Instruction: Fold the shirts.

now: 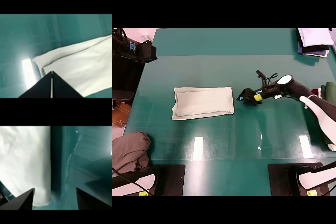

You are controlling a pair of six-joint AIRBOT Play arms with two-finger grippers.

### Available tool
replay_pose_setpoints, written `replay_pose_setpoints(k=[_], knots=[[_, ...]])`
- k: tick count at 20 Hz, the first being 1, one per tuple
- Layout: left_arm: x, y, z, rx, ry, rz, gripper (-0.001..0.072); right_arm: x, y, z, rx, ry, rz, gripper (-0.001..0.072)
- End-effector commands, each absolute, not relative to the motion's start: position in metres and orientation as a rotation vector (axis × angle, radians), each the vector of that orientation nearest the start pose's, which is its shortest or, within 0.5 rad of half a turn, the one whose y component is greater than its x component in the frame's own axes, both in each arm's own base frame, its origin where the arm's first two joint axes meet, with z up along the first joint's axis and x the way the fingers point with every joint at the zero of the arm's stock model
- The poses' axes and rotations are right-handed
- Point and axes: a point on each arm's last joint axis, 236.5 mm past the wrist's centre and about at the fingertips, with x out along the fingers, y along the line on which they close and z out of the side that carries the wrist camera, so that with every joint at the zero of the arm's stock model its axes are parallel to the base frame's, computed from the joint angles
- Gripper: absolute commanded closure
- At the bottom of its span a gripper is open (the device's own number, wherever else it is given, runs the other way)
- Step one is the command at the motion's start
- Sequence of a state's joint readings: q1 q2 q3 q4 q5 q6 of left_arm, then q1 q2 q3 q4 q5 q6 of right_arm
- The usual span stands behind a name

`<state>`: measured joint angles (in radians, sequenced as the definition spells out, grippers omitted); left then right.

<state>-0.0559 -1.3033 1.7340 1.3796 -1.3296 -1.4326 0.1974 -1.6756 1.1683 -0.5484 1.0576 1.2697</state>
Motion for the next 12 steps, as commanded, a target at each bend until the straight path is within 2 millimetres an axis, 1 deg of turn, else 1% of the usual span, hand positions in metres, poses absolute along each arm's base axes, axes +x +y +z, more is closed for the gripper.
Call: replay_pose_setpoints(k=[1,3,6,7,8,9,10,11,12], knots=[[0.435,-0.069,0.206,0.027,0.899,-0.27,0.0678,0.389,0.295,-0.058,0.831,1.416,0.715,0.0101],[0.433,-0.069,0.205,0.028,0.908,-0.271,0.0678,0.393,0.318,-0.055,0.842,1.423,0.767,0.0101],[0.432,-0.069,0.203,0.028,0.917,-0.272,0.0679,0.396,0.357,-0.047,0.795,1.409,0.856,0.0103],[0.431,-0.069,0.203,0.029,0.921,-0.273,0.0678,0.397,0.37,-0.045,0.776,1.403,0.884,0.0132],[0.429,-0.068,0.202,0.029,0.928,-0.273,0.0678,0.397,0.379,-0.044,0.762,1.398,0.907,0.0236],[0.427,-0.068,0.201,0.031,0.937,-0.275,0.0678,0.396,0.388,-0.042,0.743,1.397,0.938,0.0496],[0.425,-0.068,0.199,0.032,0.948,-0.276,0.0678,0.393,0.393,-0.038,0.712,1.385,0.985,0.0693],[0.423,-0.068,0.197,0.035,0.959,-0.276,0.0678,0.39,0.397,-0.032,0.676,1.368,1.038,0.0697],[0.422,-0.068,0.197,0.04,0.965,-0.279,0.0678,0.39,0.396,-0.025,0.664,1.359,1.063,0.0697]])
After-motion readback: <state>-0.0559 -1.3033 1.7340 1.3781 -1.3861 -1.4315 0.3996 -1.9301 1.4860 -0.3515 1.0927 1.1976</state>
